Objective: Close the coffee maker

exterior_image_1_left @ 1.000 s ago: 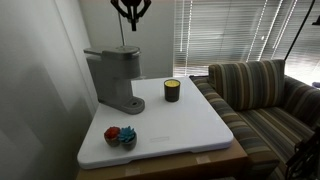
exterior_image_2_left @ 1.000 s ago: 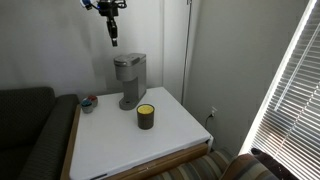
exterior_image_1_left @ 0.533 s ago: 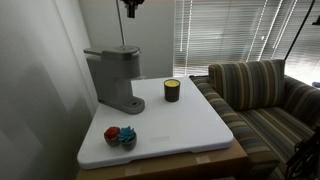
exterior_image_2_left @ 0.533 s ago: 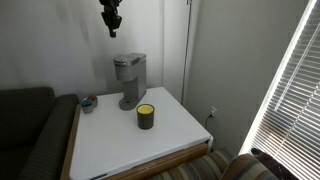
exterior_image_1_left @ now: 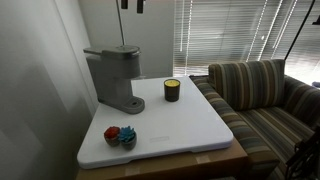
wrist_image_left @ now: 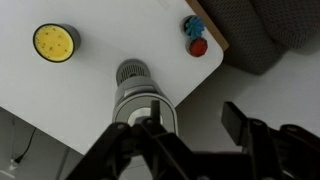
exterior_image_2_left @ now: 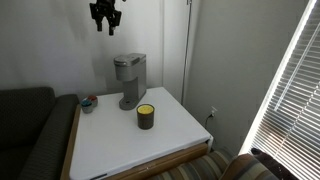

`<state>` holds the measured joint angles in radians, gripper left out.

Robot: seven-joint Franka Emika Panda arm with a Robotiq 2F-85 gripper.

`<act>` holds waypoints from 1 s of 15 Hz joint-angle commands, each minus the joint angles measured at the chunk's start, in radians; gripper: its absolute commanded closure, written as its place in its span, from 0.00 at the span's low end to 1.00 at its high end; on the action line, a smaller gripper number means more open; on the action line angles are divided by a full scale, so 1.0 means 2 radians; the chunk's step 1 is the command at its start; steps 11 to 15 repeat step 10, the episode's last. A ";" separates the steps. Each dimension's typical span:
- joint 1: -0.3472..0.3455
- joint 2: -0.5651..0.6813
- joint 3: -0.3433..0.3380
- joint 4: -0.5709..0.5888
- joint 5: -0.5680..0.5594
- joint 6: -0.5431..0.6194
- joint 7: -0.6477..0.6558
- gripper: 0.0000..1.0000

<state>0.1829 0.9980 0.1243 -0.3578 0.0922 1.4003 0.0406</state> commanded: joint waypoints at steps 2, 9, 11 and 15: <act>-0.009 -0.015 0.007 -0.017 0.011 -0.032 -0.042 0.00; 0.001 -0.008 0.003 -0.012 0.008 -0.015 -0.034 0.00; 0.001 -0.008 0.003 -0.012 0.008 -0.015 -0.034 0.00; 0.001 -0.008 0.003 -0.012 0.008 -0.015 -0.034 0.00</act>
